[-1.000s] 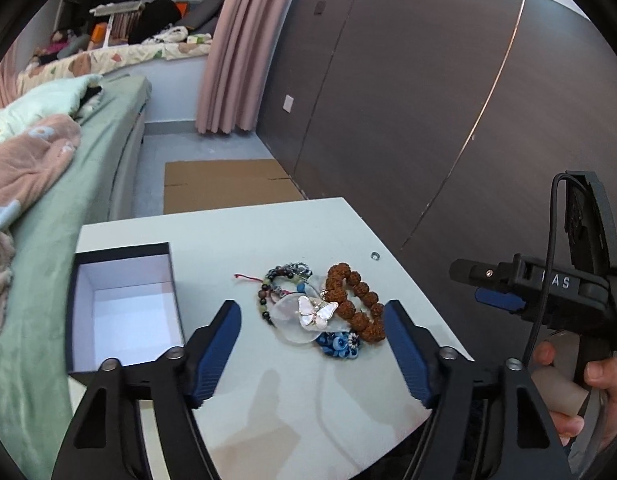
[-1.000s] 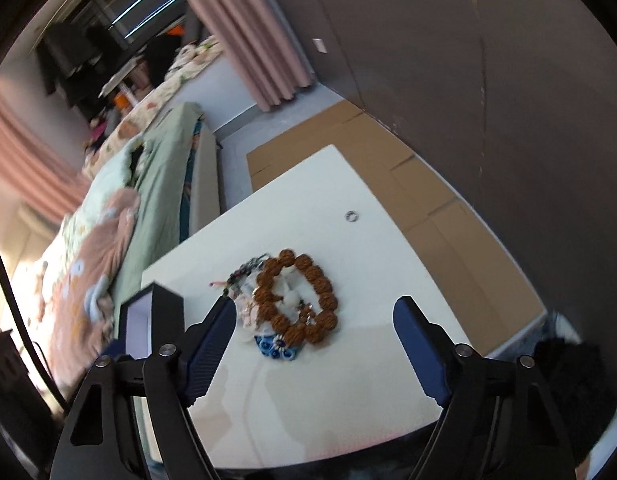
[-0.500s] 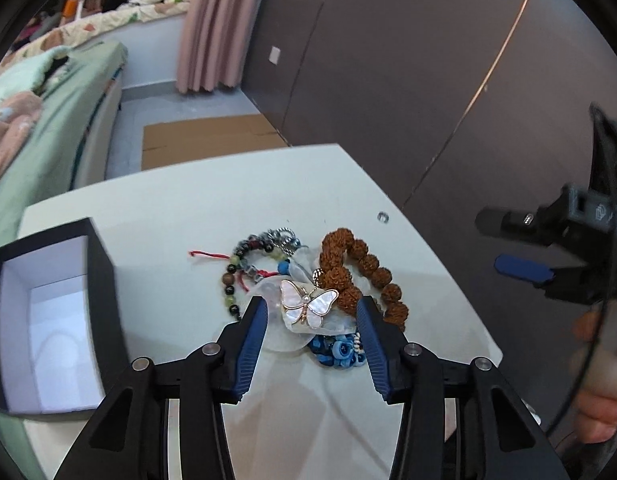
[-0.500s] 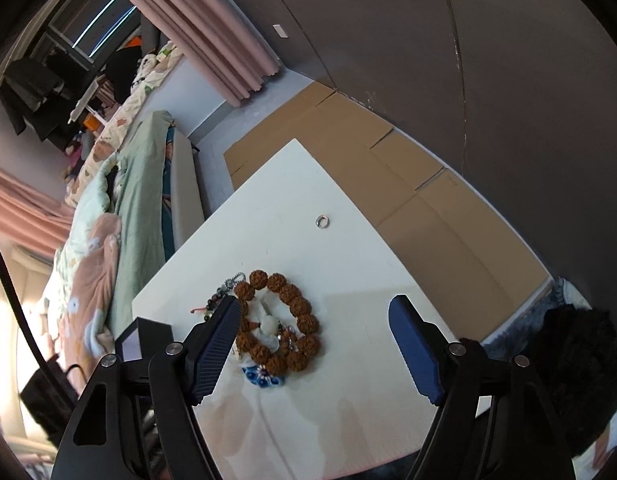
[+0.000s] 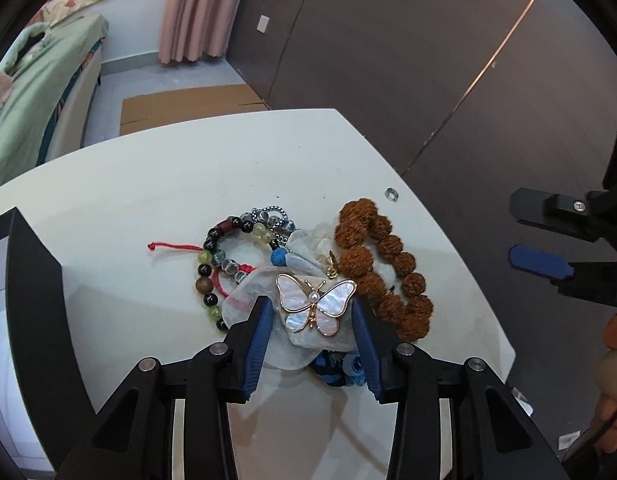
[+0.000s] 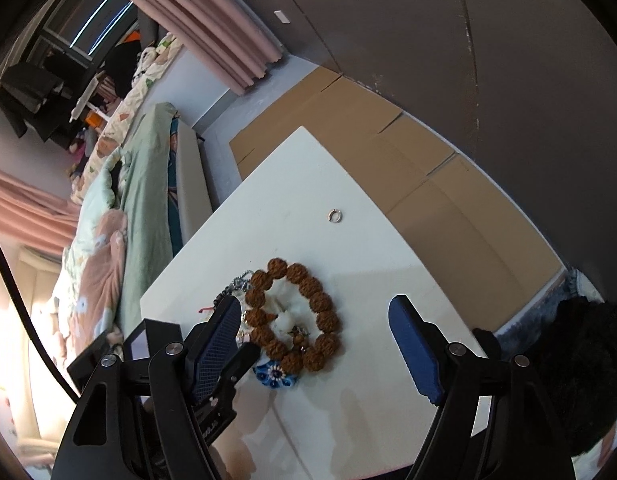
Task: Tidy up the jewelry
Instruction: 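Lower the left tool onto the white butterfly pendant and close it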
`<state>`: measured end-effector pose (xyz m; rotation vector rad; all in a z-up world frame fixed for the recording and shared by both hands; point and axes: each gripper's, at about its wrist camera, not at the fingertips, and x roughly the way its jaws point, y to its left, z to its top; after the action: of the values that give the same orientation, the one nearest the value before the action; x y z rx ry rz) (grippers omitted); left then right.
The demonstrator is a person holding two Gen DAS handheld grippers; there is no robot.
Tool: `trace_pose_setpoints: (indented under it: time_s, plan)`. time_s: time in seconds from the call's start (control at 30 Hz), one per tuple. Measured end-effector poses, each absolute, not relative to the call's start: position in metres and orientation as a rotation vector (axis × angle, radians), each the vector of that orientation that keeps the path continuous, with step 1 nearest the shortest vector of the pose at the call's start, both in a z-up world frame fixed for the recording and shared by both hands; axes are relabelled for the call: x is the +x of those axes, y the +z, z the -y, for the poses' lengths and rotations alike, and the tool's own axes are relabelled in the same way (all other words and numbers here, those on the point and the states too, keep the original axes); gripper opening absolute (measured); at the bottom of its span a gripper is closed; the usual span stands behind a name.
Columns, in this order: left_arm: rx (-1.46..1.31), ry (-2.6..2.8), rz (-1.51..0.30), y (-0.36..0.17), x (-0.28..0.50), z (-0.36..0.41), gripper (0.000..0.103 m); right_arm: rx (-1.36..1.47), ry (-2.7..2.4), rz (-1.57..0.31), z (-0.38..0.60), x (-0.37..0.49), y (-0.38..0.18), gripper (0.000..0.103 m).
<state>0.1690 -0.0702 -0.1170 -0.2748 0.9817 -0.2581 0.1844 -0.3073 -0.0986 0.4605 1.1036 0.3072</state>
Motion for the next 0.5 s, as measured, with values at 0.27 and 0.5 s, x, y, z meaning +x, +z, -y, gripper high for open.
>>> trace_pose_setpoints:
  time_s: [0.27,0.5]
  plan:
    - [-0.219,-0.256,-0.95,-0.116,0.168,0.078,0.037,0.473,0.297,-1.098,0.318,0.181,-0.097,0.078]
    - [-0.207,-0.264,-0.917,-0.103,0.157,0.075,0.037,0.453,0.302,-1.105,0.314,0.182,-0.098,0.078]
